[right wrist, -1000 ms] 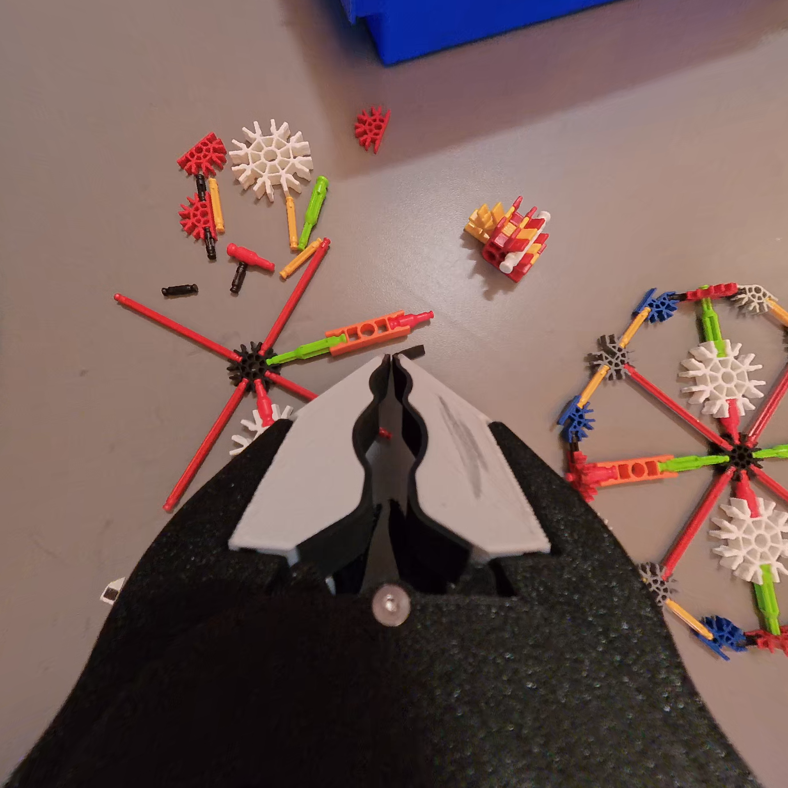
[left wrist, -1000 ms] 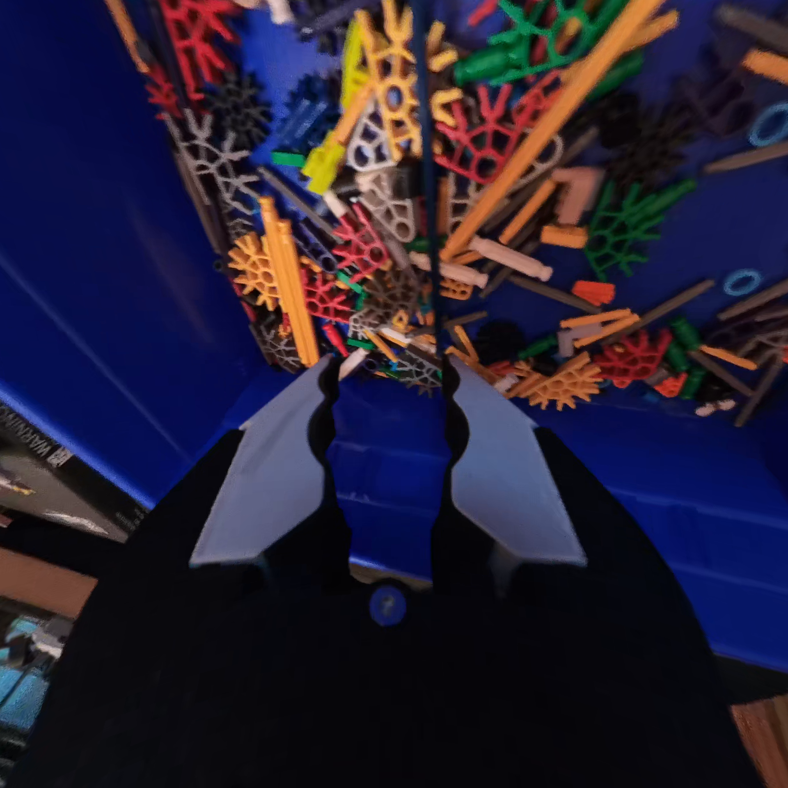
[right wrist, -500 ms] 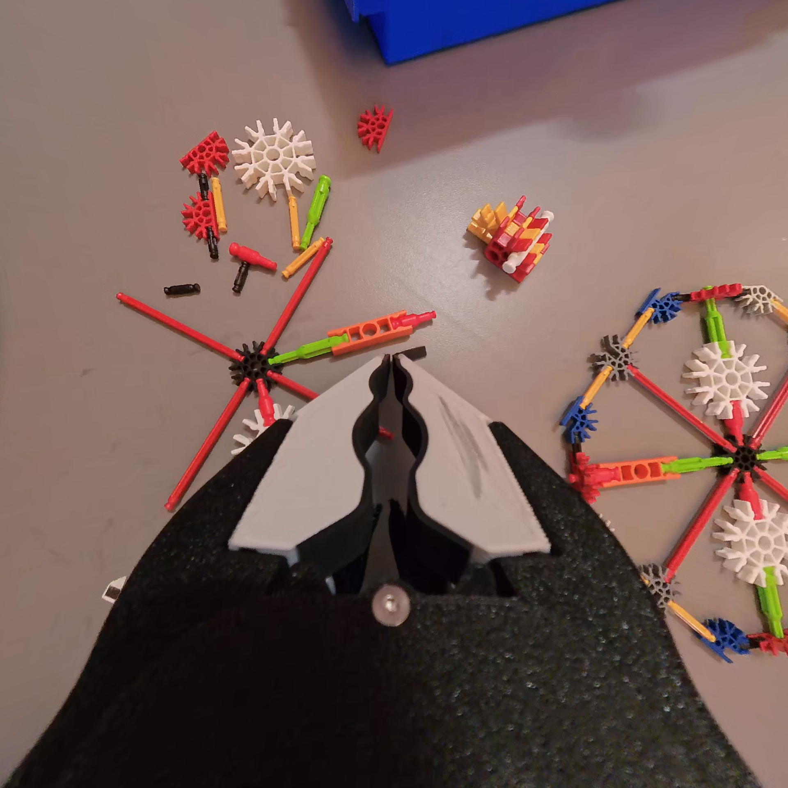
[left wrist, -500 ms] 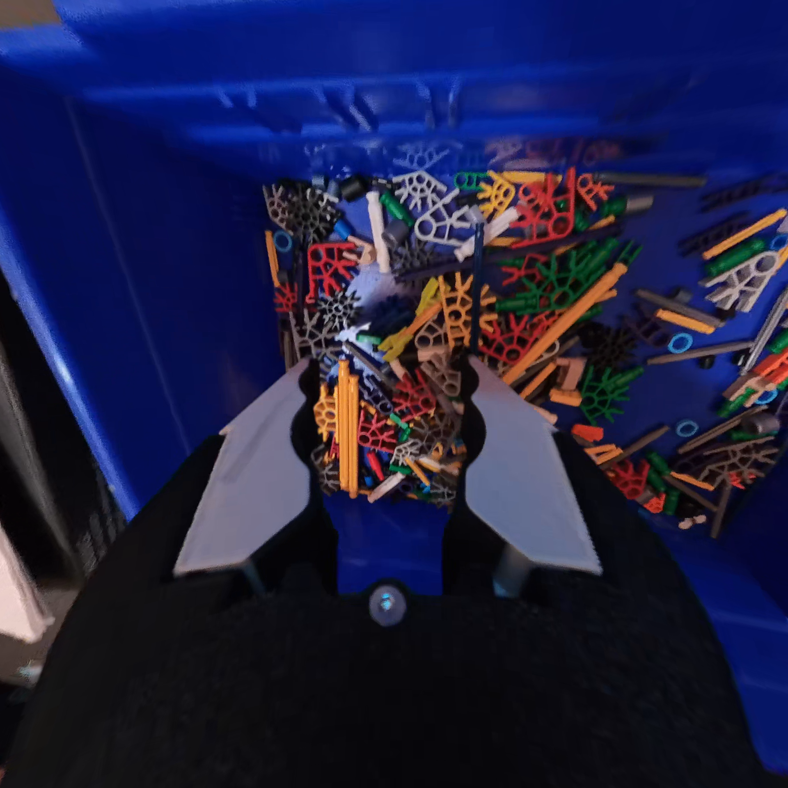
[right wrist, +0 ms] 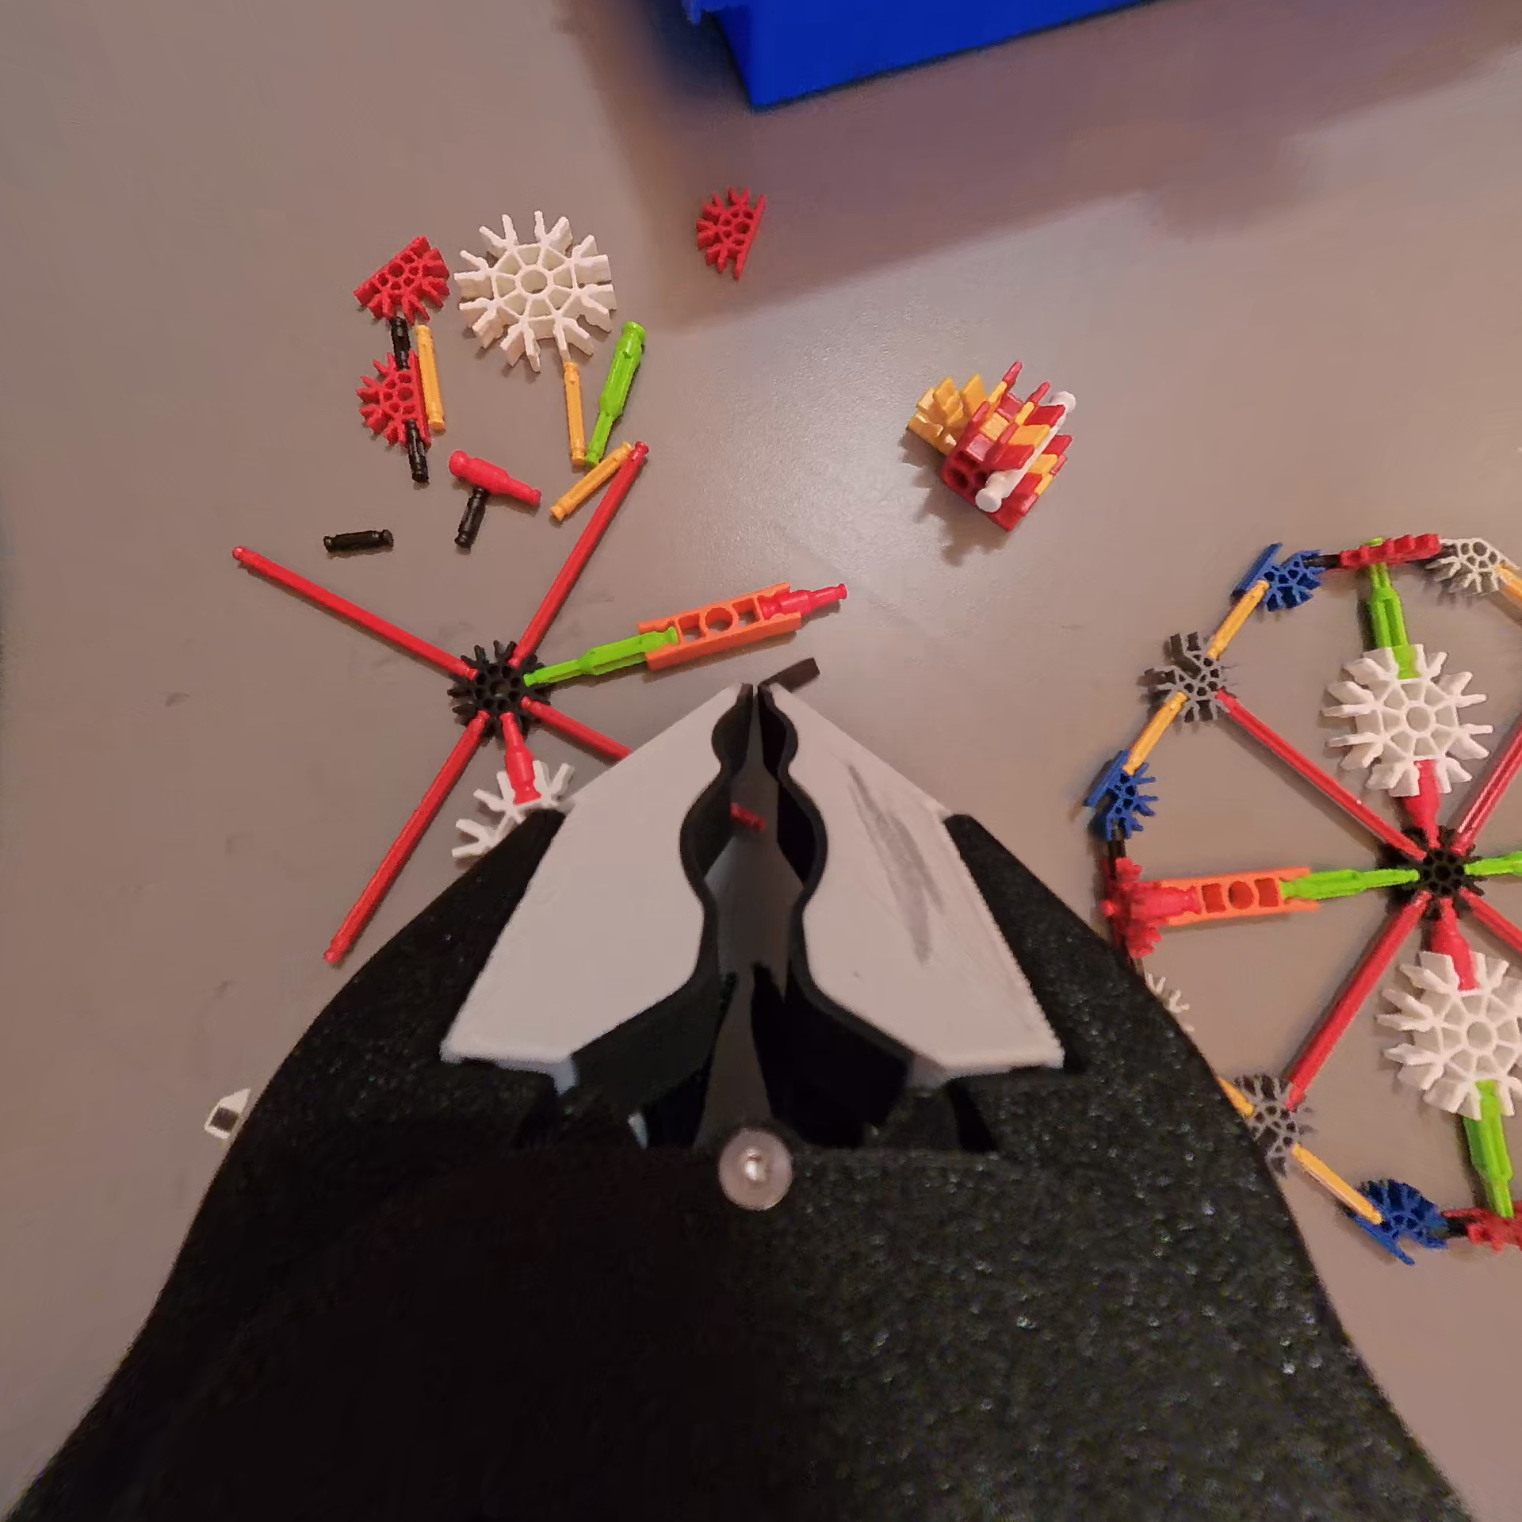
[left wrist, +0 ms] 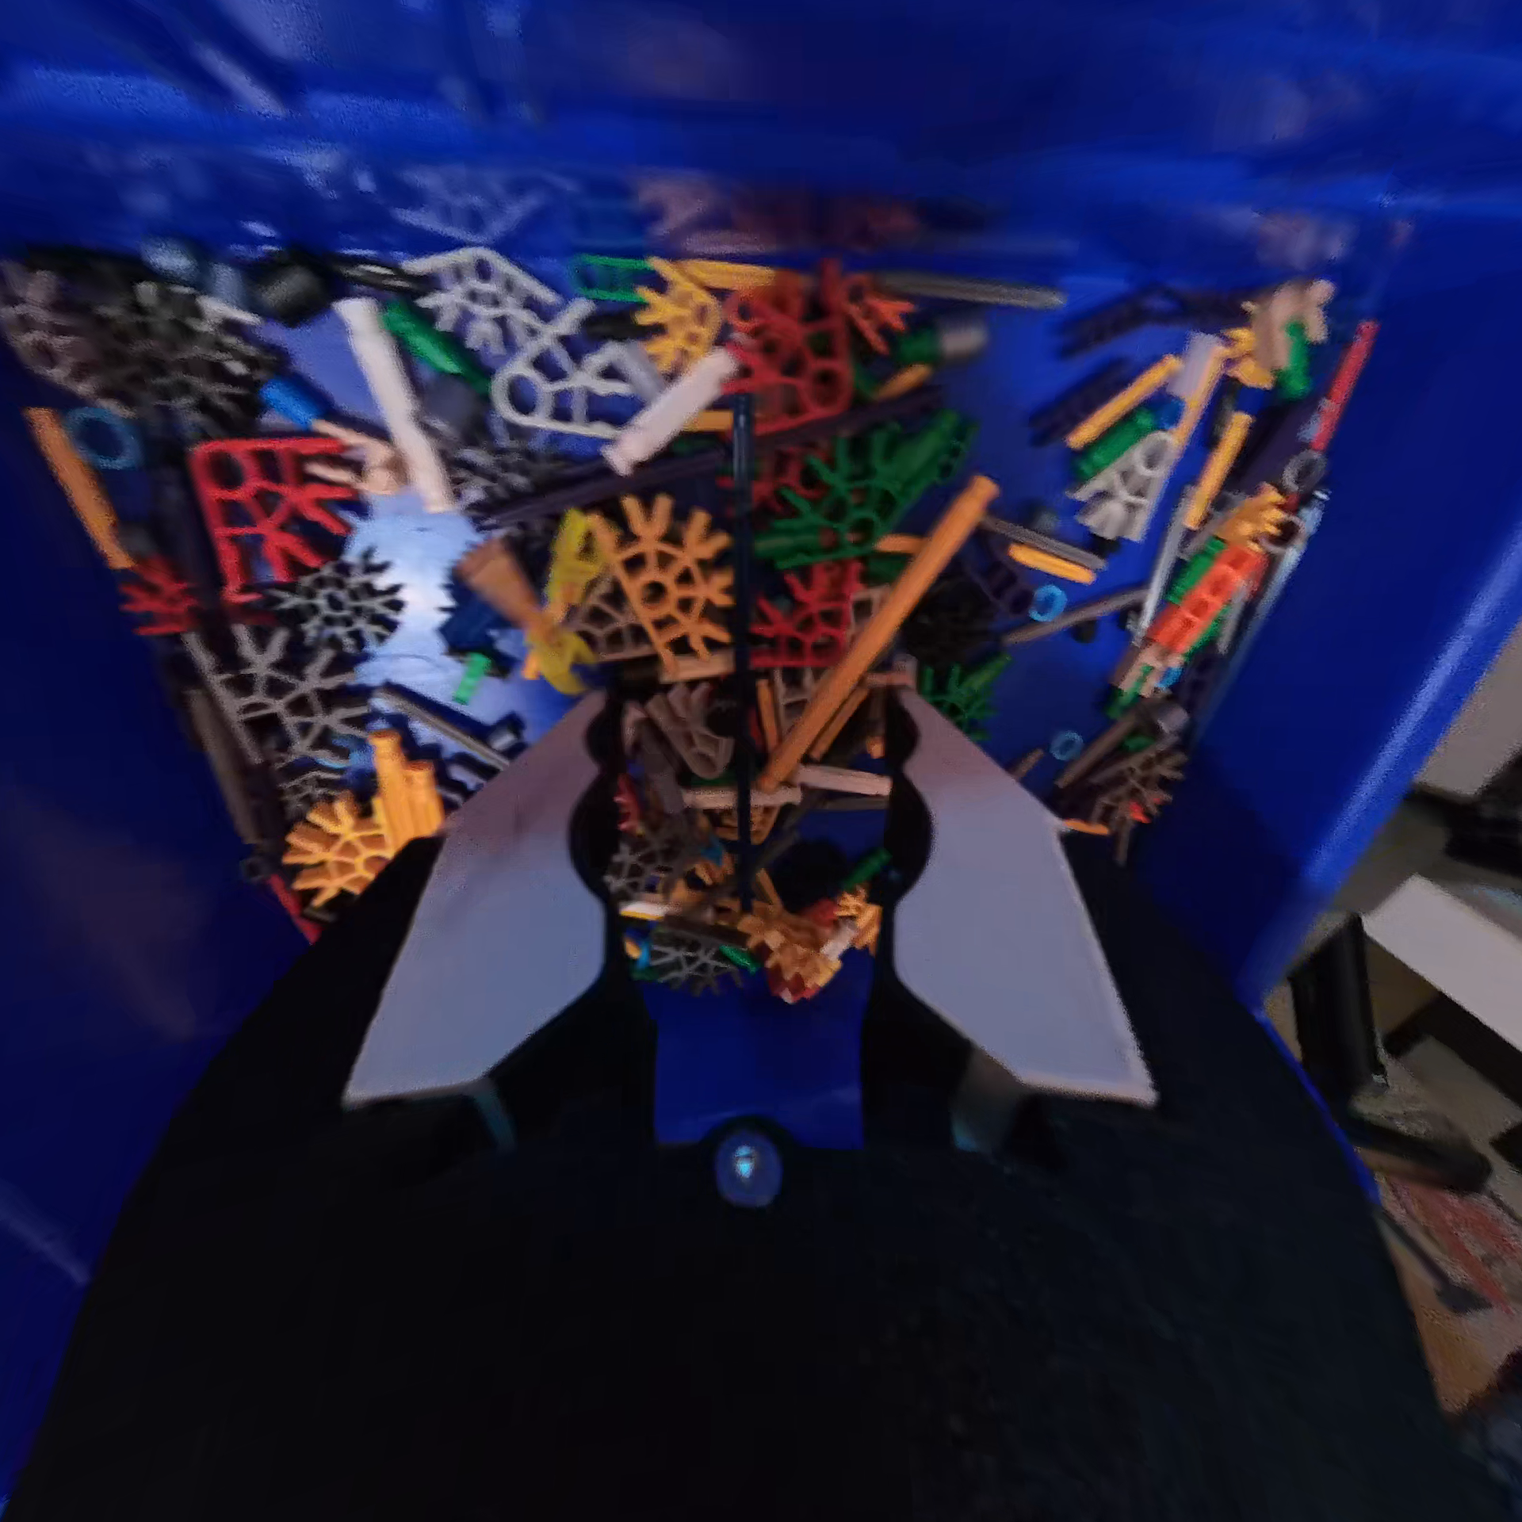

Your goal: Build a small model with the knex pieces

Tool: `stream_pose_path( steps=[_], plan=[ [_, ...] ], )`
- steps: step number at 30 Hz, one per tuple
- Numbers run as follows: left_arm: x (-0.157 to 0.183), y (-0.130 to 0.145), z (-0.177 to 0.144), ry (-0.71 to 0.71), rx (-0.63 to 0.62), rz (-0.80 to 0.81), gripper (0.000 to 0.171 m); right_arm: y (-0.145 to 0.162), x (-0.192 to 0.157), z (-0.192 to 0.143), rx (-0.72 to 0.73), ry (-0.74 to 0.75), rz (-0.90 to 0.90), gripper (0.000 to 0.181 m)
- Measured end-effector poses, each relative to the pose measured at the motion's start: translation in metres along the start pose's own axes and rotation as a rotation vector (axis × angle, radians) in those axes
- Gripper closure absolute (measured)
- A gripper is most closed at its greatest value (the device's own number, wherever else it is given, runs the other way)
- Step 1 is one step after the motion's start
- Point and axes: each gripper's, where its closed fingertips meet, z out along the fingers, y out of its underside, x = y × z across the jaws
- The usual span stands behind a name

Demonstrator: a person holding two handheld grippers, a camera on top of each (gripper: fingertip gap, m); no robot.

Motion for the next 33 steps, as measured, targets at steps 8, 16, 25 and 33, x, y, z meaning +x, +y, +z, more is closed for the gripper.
stream_pose_path(
  steps=[8, 16, 25, 33],
  plan=[
    [-0.039, -0.047, -0.027, -0.196, 0.241, 0.005, 0.080, 0.001, 0.000, 0.000, -0.004, 0.001, -0.003, 0.180],
    [-0.035, -0.048, 0.000, -0.111, 0.189, -0.004, 0.081, 0.002, 0.000, 0.000, -0.002, -0.002, 0.000, 0.180],
    [-0.049, -0.064, -0.026, -0.217, 0.318, 0.016, 0.107, 0.001, 0.000, 0.000, 0.002, -0.007, 0.005, 0.181],
    [-0.051, -0.064, -0.008, -0.171, 0.252, 0.009, 0.090, 0.002, 0.000, -0.001, -0.001, -0.004, 0.002, 0.180]
  ],
)
